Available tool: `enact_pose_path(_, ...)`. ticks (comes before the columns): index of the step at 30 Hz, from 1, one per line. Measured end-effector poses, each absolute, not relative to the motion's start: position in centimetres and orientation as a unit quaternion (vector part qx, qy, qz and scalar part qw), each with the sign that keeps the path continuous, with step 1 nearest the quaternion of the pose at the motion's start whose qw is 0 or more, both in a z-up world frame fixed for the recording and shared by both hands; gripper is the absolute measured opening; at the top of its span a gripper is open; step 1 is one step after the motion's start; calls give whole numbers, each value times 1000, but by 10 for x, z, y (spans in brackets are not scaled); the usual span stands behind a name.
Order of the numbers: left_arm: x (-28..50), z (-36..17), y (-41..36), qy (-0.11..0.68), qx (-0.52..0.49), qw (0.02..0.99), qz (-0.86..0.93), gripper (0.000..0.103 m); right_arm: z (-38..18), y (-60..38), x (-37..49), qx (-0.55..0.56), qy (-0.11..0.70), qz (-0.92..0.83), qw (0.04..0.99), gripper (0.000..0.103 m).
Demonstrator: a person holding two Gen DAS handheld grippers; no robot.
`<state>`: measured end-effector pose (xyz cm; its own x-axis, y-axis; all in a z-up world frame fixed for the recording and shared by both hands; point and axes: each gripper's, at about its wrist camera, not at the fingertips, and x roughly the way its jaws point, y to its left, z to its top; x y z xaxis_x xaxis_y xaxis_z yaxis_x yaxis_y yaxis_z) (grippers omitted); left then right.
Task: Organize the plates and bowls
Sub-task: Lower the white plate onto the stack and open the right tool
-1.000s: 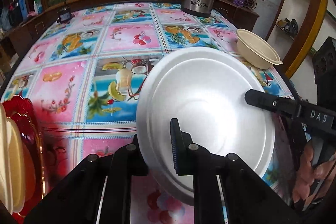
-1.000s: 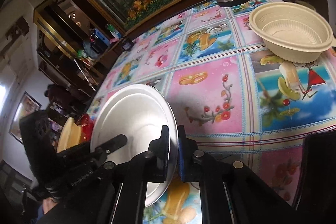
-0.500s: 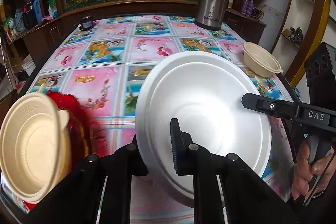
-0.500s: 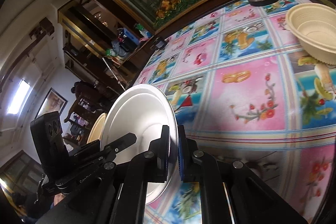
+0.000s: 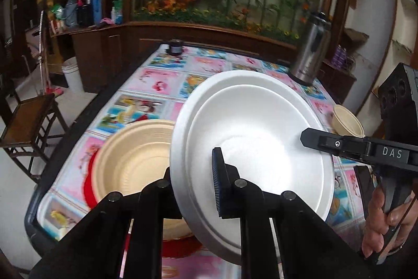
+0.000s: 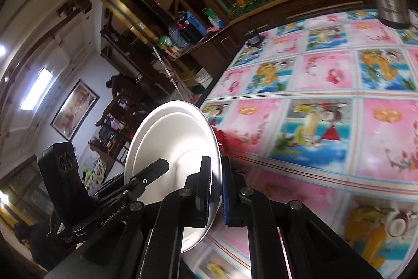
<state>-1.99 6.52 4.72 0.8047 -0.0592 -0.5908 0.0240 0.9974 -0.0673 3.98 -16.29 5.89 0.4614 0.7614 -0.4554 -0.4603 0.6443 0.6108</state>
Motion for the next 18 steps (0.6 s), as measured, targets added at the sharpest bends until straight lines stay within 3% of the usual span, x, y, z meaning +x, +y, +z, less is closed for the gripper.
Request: enact_pose_path(18, -2, 13, 136, 339, -87, 936, 28, 13, 51, -58, 73, 174, 430, 378, 801, 6)
